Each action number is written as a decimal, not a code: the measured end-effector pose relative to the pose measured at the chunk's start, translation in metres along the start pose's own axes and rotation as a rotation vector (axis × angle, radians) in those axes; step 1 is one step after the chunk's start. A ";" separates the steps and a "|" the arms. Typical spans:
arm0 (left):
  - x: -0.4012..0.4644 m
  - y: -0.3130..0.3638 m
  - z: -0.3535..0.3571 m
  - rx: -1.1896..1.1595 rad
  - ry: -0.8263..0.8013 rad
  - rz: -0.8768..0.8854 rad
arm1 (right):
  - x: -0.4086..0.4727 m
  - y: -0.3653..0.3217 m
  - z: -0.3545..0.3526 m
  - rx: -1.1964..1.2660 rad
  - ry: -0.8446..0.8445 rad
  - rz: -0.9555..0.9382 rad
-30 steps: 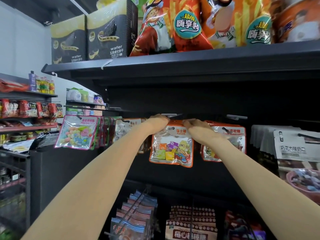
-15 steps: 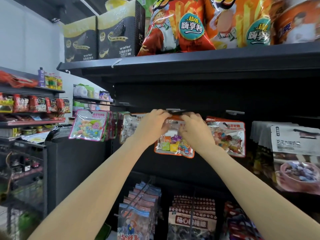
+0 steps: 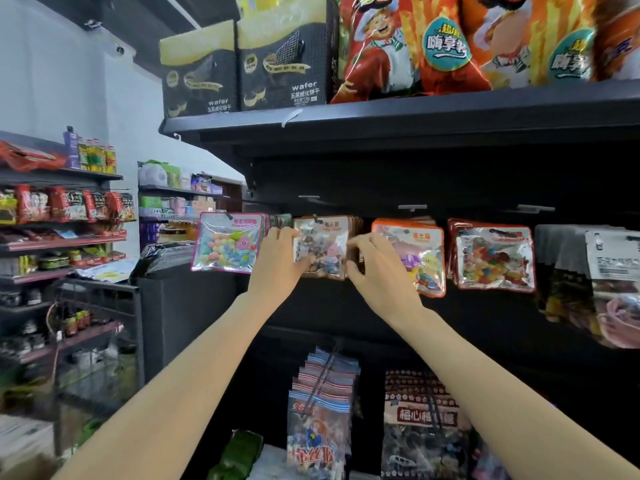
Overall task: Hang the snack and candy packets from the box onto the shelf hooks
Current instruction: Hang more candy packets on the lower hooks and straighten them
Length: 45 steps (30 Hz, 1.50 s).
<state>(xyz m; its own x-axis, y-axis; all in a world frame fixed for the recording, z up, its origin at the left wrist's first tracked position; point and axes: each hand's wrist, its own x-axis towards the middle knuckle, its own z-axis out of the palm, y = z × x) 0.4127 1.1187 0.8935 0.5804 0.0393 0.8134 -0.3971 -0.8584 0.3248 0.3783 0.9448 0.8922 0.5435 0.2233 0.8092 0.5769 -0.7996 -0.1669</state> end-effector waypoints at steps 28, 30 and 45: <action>0.074 -0.030 0.020 0.294 -0.324 0.234 | 0.095 0.001 0.033 -0.762 -0.329 -0.065; 0.078 -0.030 0.019 0.317 -0.351 0.276 | 0.097 0.001 0.034 -0.757 -0.359 -0.069; 0.059 -0.022 0.007 0.246 -0.272 0.258 | 0.080 -0.010 0.029 -0.624 -0.204 -0.096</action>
<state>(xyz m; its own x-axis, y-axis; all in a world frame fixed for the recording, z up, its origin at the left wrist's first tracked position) 0.4606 1.1361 0.9314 0.6631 -0.2998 0.6859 -0.3918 -0.9198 -0.0233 0.4336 0.9864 0.9425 0.6469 0.3617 0.6713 0.2007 -0.9301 0.3076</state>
